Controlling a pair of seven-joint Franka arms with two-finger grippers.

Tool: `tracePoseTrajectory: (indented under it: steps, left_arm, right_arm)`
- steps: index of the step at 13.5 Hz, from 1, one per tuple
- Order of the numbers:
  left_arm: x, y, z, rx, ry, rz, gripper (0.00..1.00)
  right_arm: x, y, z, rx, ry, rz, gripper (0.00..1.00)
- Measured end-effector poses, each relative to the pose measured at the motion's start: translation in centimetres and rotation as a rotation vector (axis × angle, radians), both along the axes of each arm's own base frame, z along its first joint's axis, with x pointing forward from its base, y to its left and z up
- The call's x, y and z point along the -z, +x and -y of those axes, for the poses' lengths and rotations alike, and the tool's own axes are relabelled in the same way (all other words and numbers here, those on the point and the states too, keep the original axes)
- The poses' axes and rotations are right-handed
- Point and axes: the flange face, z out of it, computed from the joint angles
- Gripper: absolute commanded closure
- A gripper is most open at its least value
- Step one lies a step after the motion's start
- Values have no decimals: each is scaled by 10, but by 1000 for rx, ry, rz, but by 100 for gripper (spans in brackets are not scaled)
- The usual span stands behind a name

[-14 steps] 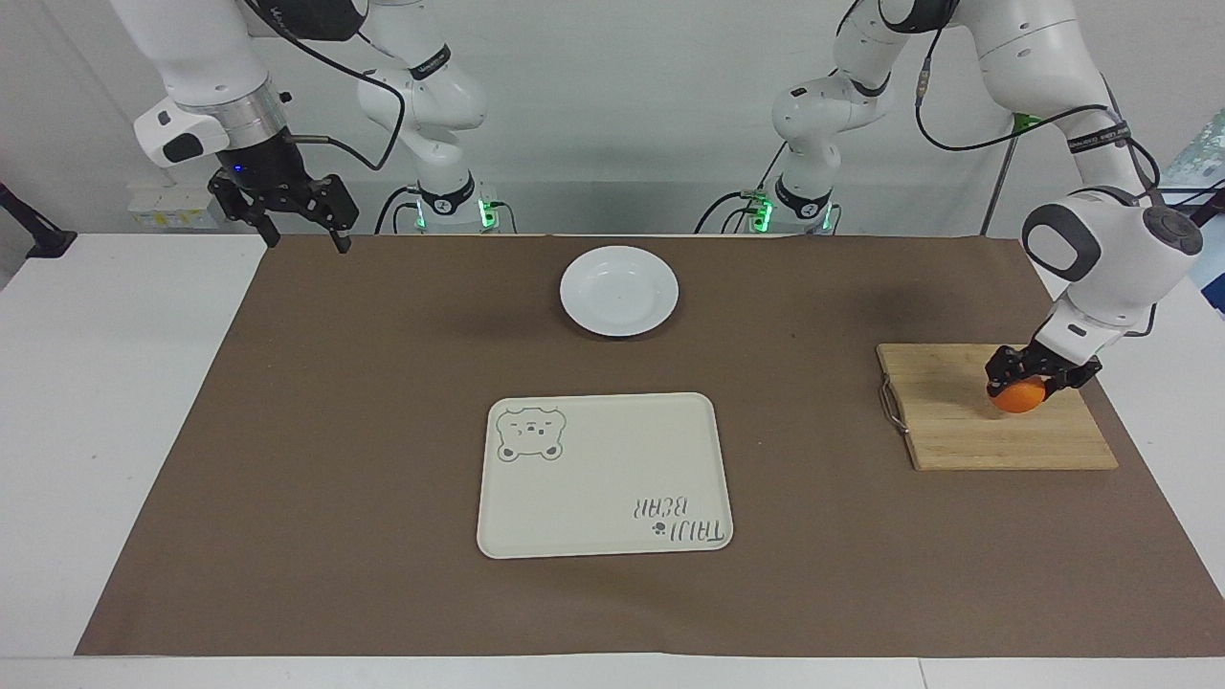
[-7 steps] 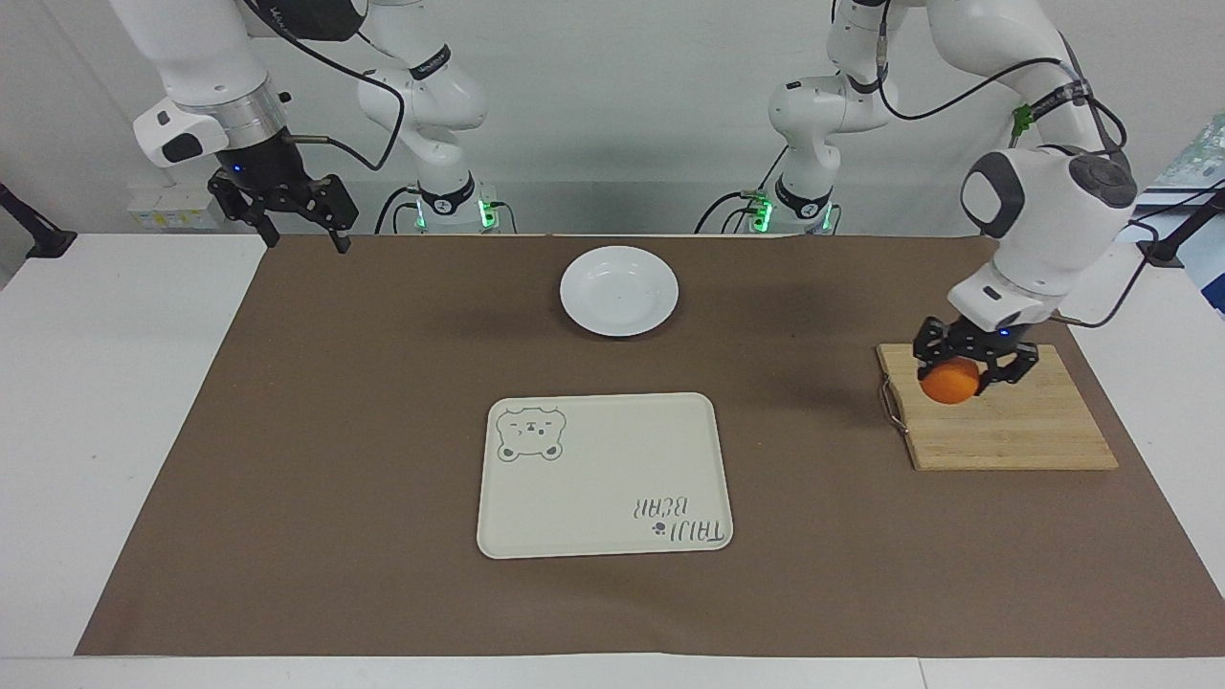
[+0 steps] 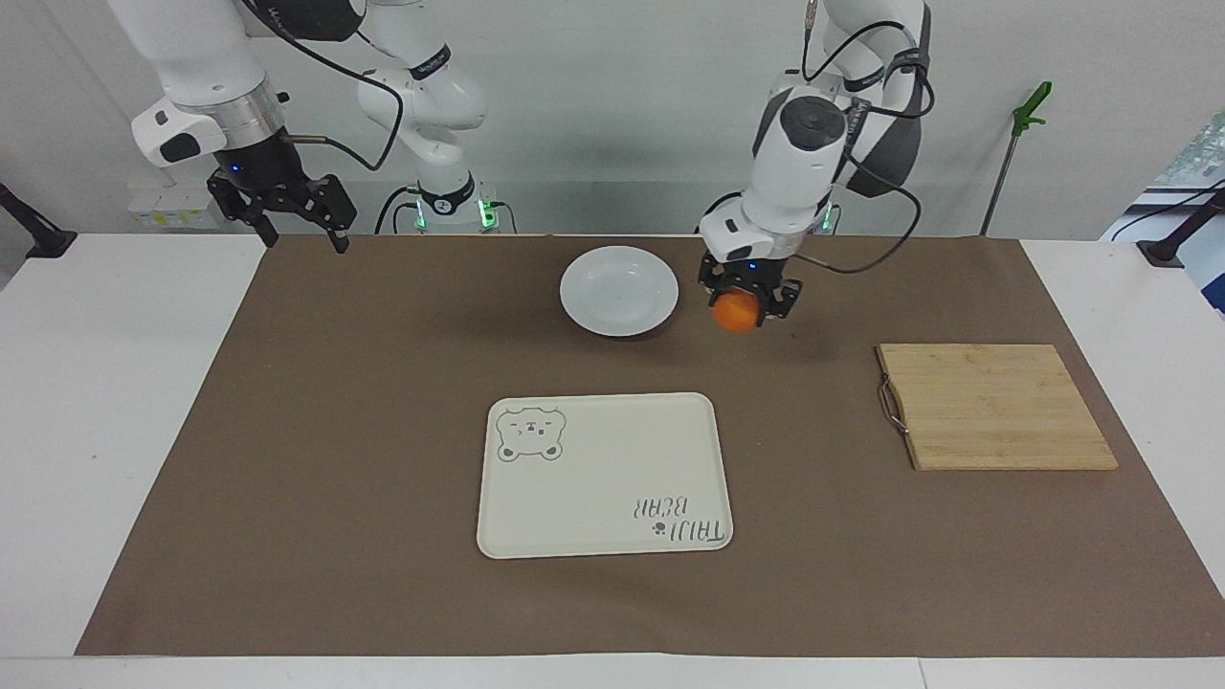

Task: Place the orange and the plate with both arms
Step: 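Carry the orange with the left gripper over the white plate, then lower the orange onto the plate and open the left gripper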

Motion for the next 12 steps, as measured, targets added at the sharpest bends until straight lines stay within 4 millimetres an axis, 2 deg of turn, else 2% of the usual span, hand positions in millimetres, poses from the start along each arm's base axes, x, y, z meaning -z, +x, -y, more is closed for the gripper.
tracePoseTrajectory:
  steps: [3, 5, 7, 10, 11, 12]
  left_arm:
    - [21, -62, 66, -13, 13, -40, 100]
    - [49, -106, 101, 18, -19, -67, 100]
    - [83, -136, 121, 50, -38, -57, 100]
    - [116, -147, 126, 61, -24, -64, 100]
    - [122, -151, 126, 63, -13, -72, 85]
    - [126, -155, 127, 60, -5, -78, 4]
  right_arm:
    - [0, 0, 2, 3, 0, 0, 0]
    - [0, 0, 2, 4, 0, 0, 0]
    - [0, 0, 2, 4, 0, 0, 0]
    - [0, 0, 2, 4, 0, 0, 0]
    - [0, 0, 2, 4, 0, 0, 0]
    - [0, 0, 3, 5, 0, 0, 0]
